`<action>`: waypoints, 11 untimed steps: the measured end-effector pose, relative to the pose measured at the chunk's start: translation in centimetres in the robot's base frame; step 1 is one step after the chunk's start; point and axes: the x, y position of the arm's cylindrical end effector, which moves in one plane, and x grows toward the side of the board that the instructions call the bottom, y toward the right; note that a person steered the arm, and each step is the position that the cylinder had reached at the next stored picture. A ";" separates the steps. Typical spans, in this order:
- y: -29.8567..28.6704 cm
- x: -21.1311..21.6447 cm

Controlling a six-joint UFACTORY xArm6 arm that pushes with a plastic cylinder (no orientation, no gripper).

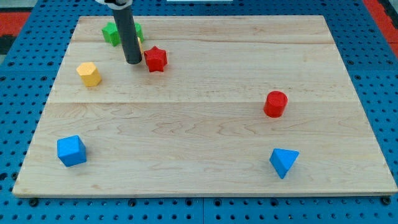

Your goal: Push the yellow hexagon into the yellow heart

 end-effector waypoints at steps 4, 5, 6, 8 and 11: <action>-7.5 7.5; -8.4 8.0; -10.3 8.4; -6.4 -0.2; -11.2 -2.1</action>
